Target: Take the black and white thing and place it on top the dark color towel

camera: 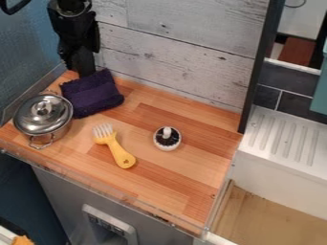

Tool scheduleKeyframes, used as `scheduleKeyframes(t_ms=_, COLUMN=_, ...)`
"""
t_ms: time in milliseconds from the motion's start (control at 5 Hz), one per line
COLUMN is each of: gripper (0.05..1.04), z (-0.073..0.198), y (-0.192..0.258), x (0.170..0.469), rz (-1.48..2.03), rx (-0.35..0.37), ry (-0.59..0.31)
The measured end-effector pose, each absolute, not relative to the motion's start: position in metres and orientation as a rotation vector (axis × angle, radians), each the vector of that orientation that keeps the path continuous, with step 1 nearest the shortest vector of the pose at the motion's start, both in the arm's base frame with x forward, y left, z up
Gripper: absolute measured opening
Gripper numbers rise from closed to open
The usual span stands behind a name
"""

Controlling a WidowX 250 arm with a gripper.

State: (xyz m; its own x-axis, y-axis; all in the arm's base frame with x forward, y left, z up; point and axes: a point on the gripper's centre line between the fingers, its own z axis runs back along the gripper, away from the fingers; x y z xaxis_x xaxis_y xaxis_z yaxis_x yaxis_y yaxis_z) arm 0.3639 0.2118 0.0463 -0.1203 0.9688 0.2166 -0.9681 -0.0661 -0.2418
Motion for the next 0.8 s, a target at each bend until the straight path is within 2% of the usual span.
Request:
scheduleKeyframes(t_ms=400, gripper=0.999, z=0.019, y=0.195, x=0.356, rz=1.654, rx=0.011, ry=-0.282)
scheduleKeyframes(t_ms=800, gripper=0.999, z=-0.003, y=0.133, x=0.350, rz=1.519, rx=0.023, ry=-0.223)
